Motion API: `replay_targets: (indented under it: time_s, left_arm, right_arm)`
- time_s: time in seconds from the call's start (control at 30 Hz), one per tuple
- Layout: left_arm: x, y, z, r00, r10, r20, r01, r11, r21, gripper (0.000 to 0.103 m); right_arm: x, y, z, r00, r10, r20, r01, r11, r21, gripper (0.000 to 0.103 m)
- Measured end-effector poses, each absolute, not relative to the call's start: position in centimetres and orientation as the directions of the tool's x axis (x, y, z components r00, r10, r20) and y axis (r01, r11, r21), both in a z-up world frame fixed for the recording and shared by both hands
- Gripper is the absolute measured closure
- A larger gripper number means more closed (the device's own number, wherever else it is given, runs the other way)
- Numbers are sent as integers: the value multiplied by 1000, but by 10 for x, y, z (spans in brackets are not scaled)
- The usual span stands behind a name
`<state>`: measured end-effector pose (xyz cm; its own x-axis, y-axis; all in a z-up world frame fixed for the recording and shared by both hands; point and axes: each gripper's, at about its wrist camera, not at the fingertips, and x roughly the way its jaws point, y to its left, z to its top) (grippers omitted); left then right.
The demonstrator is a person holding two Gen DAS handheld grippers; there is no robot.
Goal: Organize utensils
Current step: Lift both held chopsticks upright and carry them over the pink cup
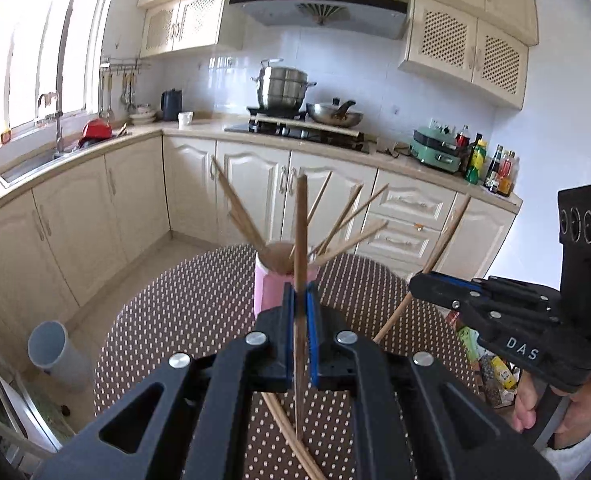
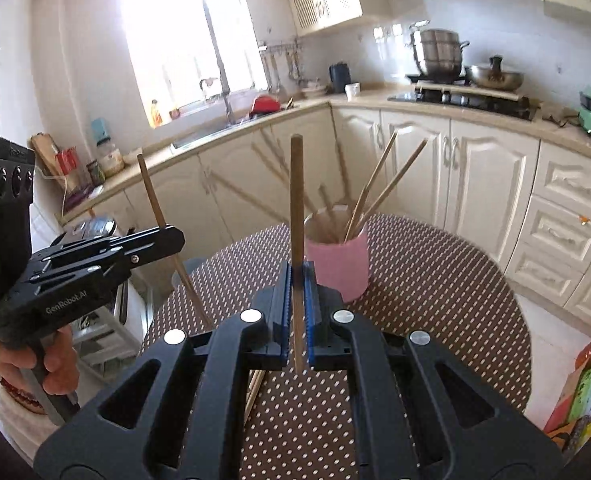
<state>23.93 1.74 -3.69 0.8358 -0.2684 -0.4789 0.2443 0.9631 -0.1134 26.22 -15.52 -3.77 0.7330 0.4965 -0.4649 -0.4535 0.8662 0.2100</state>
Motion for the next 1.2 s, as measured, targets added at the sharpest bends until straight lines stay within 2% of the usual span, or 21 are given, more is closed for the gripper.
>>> replay_targets:
  time_s: [0.37, 0.57, 0.73, 0.97, 1.2]
  left_arm:
    - [269, 4, 18, 898, -254, -359, 225, 967, -122, 97]
    - [296, 3, 42, 929, -211, -303, 176, 975, -138, 97]
    - [315, 4, 50, 951, -177, -255, 140, 978, -153, 97]
    - [334, 5, 45, 963, -129, -238, 95, 984, -147, 97]
    - [358, 5, 29, 952, -136, -273, 92, 981, -169, 97]
  right_arm:
    - [285, -174, -6, 813, 451, -368, -403, 892, 203, 97]
    - [296, -167, 9, 804, 494, -330, -443, 869, 221, 97]
    - [298, -151, 20, 837, 475, -272, -446, 880, 162, 97]
    - [305, -139, 37, 856, 470, -216, -451, 883, 134, 97]
    - [317, -142, 65, 892, 416, -176, -411, 909, 70, 97]
